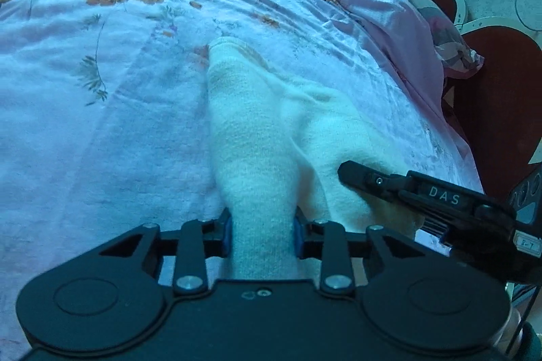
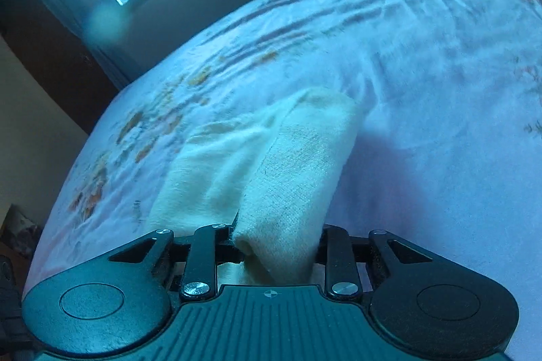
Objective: Fold small clothes
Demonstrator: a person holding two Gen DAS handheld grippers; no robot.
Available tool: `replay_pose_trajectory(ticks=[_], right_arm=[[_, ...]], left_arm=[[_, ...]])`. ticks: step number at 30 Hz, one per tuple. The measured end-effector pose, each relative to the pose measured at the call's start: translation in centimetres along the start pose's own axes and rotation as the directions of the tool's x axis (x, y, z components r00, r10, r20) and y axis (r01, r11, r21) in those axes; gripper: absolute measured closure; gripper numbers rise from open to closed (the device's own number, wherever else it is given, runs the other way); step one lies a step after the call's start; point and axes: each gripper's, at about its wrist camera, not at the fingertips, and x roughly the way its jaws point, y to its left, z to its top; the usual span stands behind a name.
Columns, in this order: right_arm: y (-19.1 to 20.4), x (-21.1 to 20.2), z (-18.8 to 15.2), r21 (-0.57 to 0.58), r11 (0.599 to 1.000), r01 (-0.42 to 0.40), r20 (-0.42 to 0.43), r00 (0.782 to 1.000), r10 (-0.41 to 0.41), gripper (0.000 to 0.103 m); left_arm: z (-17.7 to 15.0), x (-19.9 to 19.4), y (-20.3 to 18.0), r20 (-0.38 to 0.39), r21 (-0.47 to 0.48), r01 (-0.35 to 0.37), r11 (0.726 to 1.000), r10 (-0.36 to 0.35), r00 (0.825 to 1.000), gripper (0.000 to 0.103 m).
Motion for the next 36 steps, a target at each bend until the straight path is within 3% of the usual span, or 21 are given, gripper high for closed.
replay_pose_trajectory(ticks=[3,9,17,19,21,23,24,29,33,36], right_arm=[[3.6,-2.8,-0.4,-0.119,0.993,-0.025,0.048,0.998,0.031,0.077],[9.4,-6.0,-2.6,-0.193,0.974,-0.119,0.059,0.989,0.133,0.077],[12.7,-3.8,-8.2,-0.246,0.955,-0.163,-0.042,0.987,0.157,0.077],[12.2,-2.2,-9.6,-0.255,0.956,-0.145,-0.094,0.988,0.125,0.077],[11.5,-0.7,-10.7,-0.269,0.959,-0.085,-0.133,0.99,0.05,0.073],[10.8,-0.4,-11.4,-0.283,0.959,-0.022,-0.119,0.993,-0.013,0.043],[10.3,-1.0,-11.4,-0.28,0.96,0.02,-0.091,0.995,-0.047,0.039],[11.1,-5.2,-11.1,-0.292,0.953,0.082,0.014,0.997,-0.081,0.038],[14.1,-7.6,-13.2,-0.382,0.917,0.111,0.076,0.993,-0.089,0.038],[15.6,-8.1,-15.9,-0.447,0.886,0.126,0.071,0.992,-0.105,0.038]], left_arm=[[0.0,-4.4,-0.3,0.065,0.034,0.019,0.999,-0.021,0.998,0.074],[-1.7,-12.2,1.2,0.152,0.079,-0.02,0.997,0.008,0.988,0.074],[-7.1,-14.5,4.8,0.164,0.059,-0.116,0.992,0.105,0.981,0.073],[-8.3,-13.5,5.9,0.126,0.051,-0.145,0.988,0.138,0.982,0.07],[-9.6,-12.4,6.8,0.102,0.067,-0.207,0.976,0.2,0.975,0.06],[-10.1,-12.6,7.0,0.112,0.061,-0.233,0.97,0.226,0.968,0.044],[-9.9,-13.0,7.0,0.111,0.047,-0.251,0.967,0.245,0.963,0.04],[-9.9,-15.7,5.2,0.161,0.102,-0.352,0.93,0.334,0.929,0.042],[-10.6,-16.6,4.3,0.163,0.095,-0.353,0.931,0.336,0.928,0.042],[-11.7,-16.0,3.5,0.149,0.123,-0.369,0.921,0.351,0.925,0.042]])
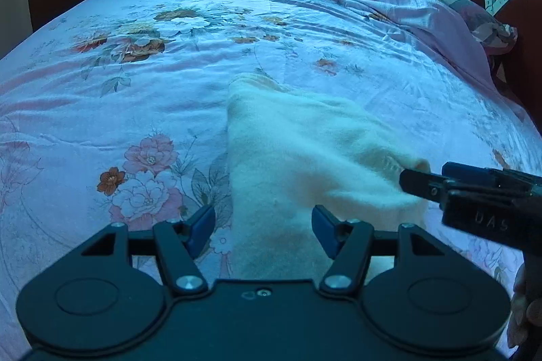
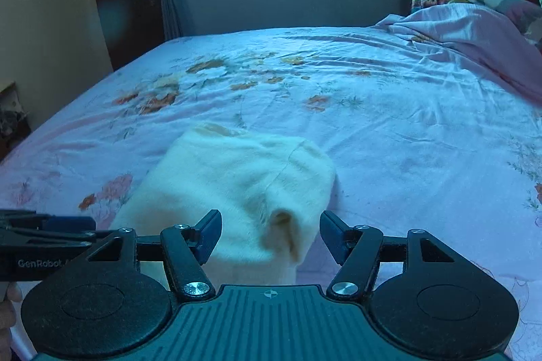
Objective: Fold small clothes
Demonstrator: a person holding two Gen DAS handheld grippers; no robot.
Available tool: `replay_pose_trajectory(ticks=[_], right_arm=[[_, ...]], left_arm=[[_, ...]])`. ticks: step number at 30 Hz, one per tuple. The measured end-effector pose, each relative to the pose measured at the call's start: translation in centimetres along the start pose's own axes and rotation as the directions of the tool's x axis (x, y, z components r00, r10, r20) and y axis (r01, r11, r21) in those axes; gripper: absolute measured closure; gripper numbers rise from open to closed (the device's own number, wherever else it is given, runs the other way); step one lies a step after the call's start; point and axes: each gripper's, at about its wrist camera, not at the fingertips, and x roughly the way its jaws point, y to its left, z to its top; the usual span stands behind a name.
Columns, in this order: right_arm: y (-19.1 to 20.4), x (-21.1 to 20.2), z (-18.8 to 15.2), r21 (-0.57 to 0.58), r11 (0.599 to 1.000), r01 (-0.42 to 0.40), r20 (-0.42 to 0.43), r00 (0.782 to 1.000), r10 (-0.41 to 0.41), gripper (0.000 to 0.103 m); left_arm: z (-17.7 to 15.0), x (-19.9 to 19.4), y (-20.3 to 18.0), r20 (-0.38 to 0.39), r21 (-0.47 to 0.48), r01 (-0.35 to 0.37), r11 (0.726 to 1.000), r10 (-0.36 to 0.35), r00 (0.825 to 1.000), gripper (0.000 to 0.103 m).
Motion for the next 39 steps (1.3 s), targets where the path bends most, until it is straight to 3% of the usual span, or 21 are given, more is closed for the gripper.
replay_pose_trajectory(ticks=[2,4,5,12,18,19,20,22,26,29,31,34,39], right_arm=[[0.5,0.8,-1.5,-0.019,1.0,0.013,-0.051,0.999,-0.014,0.039],[0.3,2.6,-3.0,-0.019,1.0,0.02,-0.165,0.986,-0.023,0.039],[0.1,2.8,-3.5,-0.007,1.0,0.023,-0.174,0.984,-0.024,0.039],[-0.3,-2.1,-2.6,0.047,0.999,-0.007,-0.072,0.997,0.01,0.038],[-0.2,-8.0,-1.7,0.083,0.996,-0.043,0.008,0.999,0.043,0.038],[-0.3,-9.1,-1.7,0.093,0.994,-0.051,0.019,0.999,0.049,0.034],[-0.4,-10.0,-1.7,0.103,0.993,-0.052,0.031,0.998,0.049,0.022],[-0.4,-12.6,-2.0,0.115,0.992,-0.048,0.081,0.996,0.038,0.011],[-0.4,-17.2,-2.6,0.115,0.992,-0.053,0.16,0.986,0.034,0.01],[-0.5,-19.8,-3.4,0.135,0.989,-0.055,0.186,0.982,0.029,0.001],[-0.4,-21.2,-3.8,0.133,0.99,-0.043,0.207,0.978,0.015,0.001],[-0.2,-23.4,-4.5,0.115,0.993,-0.034,0.242,0.97,0.005,0.001],[-0.6,-25.7,-5.5,0.129,0.991,-0.018,0.287,0.958,-0.02,0.0]], left_arm=[[-1.0,1.1,-0.6,-0.054,0.028,-0.015,1.0,0.017,0.998,0.043],[-2.0,1.5,-0.8,-0.068,0.028,-0.017,0.999,0.019,0.998,0.042],[-2.2,1.4,-0.8,-0.071,0.025,-0.019,1.0,0.02,0.997,0.042],[-1.7,-3.0,-1.7,-0.003,0.055,-0.065,0.996,0.065,0.998,0.043],[-1.5,-8.9,-2.3,0.07,0.029,-0.076,0.997,0.074,0.995,0.033],[-1.5,-9.9,-2.5,0.081,0.023,-0.073,0.997,0.071,0.994,0.029],[-1.5,-11.1,-2.7,0.095,0.014,-0.069,0.998,0.067,0.993,0.026],[-1.7,-13.0,-3.1,0.119,0.001,-0.054,0.999,0.053,0.991,0.021],[-2.6,-15.9,-4.7,0.159,0.006,-0.033,0.999,0.031,0.987,0.013],[-3.5,-17.4,-6.0,0.164,0.003,-0.021,1.0,0.02,0.986,0.011],[-4.1,-18.4,-6.7,0.17,0.009,-0.022,1.0,0.02,0.985,0.009],[-5.0,-19.9,-7.5,0.204,0.011,-0.039,0.999,0.036,0.978,0.002],[-6.2,-22.0,-8.6,0.246,0.013,-0.081,0.997,0.076,0.966,0.002]])
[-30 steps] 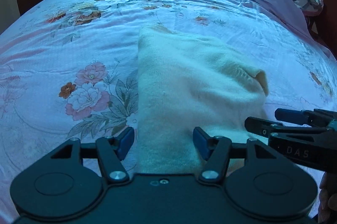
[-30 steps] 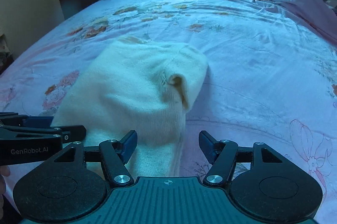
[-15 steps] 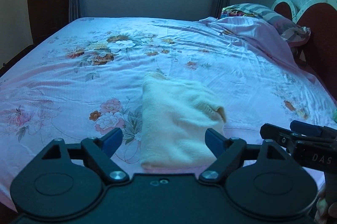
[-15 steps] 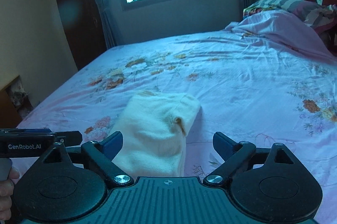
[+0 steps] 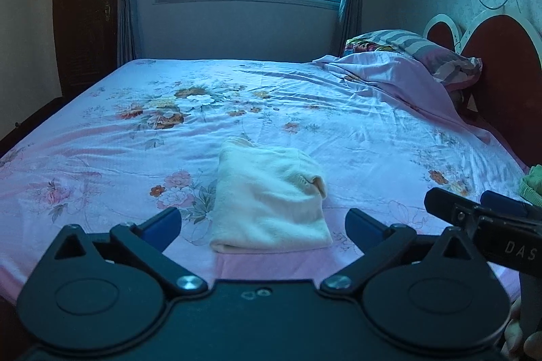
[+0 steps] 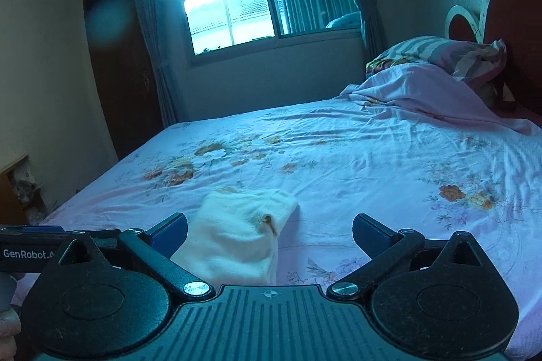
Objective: Fold small clothes
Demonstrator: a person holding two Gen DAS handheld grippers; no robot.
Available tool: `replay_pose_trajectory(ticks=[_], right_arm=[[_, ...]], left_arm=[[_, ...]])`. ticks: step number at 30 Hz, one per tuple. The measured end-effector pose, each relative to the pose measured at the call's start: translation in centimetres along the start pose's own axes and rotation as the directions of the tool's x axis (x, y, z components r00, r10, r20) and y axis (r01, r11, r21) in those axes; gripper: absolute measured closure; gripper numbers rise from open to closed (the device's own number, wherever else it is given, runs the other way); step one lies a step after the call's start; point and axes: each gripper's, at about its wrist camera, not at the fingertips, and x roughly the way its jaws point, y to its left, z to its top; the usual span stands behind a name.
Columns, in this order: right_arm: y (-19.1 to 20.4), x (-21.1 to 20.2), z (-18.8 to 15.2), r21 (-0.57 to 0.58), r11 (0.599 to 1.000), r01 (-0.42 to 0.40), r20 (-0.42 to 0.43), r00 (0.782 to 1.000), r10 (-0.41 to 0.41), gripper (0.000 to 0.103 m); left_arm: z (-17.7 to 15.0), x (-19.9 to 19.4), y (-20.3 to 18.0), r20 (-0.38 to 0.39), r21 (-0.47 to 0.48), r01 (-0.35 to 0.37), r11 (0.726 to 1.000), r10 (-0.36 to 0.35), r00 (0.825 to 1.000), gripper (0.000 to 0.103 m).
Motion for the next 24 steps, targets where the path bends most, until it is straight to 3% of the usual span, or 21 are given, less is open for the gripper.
replay_pose_trajectory(ticks=[8,24], right_arm=[[0.1,-1.1,0.4,-0.003,1.0,-0.012,0.013,1.0,0.012,0.0],[0.3,-1.8,0.9,-0.027,1.0,-0.015,0.043,0.999,0.016,0.0]], left_arm=[[-0.2,-1.0,-0.8,-0.016,0.042,-0.015,0.999,0.016,1.0,0.002],[-0.3,-1.2,-0.2,-0.022,0.001,-0.026,1.0,0.026,0.999,0.002]])
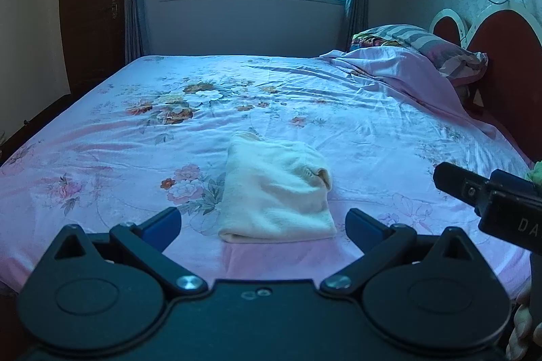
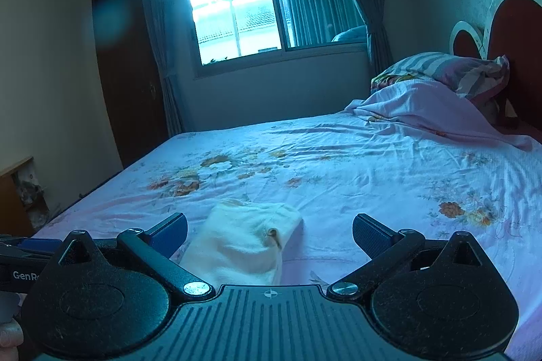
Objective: Fold small clothes
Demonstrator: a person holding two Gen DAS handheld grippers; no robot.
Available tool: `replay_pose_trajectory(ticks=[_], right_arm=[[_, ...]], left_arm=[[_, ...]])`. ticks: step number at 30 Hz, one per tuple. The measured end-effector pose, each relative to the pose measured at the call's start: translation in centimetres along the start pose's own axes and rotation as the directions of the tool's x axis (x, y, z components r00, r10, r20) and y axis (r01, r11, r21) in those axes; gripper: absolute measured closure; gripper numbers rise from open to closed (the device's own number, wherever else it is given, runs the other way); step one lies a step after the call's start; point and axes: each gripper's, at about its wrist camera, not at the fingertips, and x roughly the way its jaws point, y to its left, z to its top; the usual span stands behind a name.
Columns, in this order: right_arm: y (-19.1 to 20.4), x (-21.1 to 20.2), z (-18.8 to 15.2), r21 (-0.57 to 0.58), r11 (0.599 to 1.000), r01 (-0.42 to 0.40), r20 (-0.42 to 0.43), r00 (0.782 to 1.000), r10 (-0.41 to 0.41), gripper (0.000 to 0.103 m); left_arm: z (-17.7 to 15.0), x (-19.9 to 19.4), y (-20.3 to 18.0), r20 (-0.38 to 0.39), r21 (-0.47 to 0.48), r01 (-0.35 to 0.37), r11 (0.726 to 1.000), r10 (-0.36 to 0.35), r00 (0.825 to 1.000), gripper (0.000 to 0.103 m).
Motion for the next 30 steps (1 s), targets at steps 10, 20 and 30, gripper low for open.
replay_pose_trajectory(ticks=[10,20,30], right_arm=[[-0.21,0.18,-0.05,-0.003,1.0,0.006,-0.003,1.0,-0.006,0.0],[-0.18,0.32,-0.22,-0.001,1.0,0.008,-0.008,1.0,-0.008,0.0],[-0.12,0.73,-0.64,-0.002,1.0,0.01,-0.022,1.0,-0.01,0.0]], left_arm=[[0.03,-0.08,-0.43,0.005,0.013,-0.003,1.0,0.003,1.0,0.002],[0.13,0.01,-0.61,0.004,0.011,-0.002,1.0,0.002,1.0,0.002],[0.01,0.43,-0.36,-0.003,0.011,-0.003,1.0,0.003,1.0,0.002]])
